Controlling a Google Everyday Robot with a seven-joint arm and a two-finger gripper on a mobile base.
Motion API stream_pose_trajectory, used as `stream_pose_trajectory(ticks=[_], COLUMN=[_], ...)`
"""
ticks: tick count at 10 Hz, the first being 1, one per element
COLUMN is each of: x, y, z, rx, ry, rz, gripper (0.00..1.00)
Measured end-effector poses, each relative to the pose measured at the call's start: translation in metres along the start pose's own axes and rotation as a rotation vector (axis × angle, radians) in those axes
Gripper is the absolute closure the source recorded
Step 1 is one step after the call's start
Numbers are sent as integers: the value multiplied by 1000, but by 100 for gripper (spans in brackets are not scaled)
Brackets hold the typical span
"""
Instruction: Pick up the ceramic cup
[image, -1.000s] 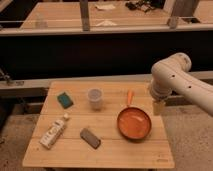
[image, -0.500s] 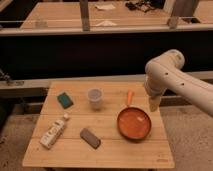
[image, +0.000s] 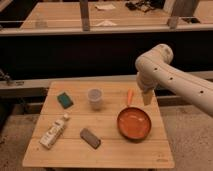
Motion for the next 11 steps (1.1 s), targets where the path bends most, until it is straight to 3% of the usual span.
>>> stream_pose_trajectory(ticks=[2,4,11], x=[-15,-16,-58], y=[-19,-24,-61], z=[2,4,22], rx=[17,31,87], ry=[-3,-6,-37], rz=[-34,-57,-179], gripper=[20,20,20])
